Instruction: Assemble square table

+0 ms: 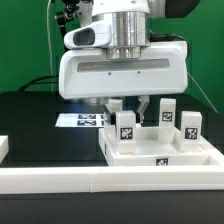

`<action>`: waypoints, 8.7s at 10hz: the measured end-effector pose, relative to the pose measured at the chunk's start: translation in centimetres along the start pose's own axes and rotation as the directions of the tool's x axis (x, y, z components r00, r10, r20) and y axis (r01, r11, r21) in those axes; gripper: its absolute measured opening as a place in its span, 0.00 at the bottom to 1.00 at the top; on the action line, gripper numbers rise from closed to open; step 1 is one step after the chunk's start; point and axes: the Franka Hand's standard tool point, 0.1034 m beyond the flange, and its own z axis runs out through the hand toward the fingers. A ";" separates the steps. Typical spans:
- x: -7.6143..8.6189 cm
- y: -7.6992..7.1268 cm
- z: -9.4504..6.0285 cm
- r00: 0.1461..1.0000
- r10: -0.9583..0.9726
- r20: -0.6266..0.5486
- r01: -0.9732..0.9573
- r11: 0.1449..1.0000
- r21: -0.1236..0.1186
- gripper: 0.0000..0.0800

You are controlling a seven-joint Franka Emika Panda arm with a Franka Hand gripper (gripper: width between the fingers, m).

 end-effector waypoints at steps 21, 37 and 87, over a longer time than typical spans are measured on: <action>-0.7 -0.5 0.1 -0.054 0.998 0.033 -0.998 -0.055 0.016 0.75; -0.4 -0.1 0.0 0.977 0.213 0.016 -0.213 0.977 0.022 0.81; -0.3 -0.4 0.2 0.995 0.097 0.001 -0.097 0.995 -0.008 0.81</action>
Offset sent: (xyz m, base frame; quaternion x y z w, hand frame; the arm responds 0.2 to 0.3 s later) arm -0.0165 -0.0070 0.0016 -0.0057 0.0273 0.2349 0.9716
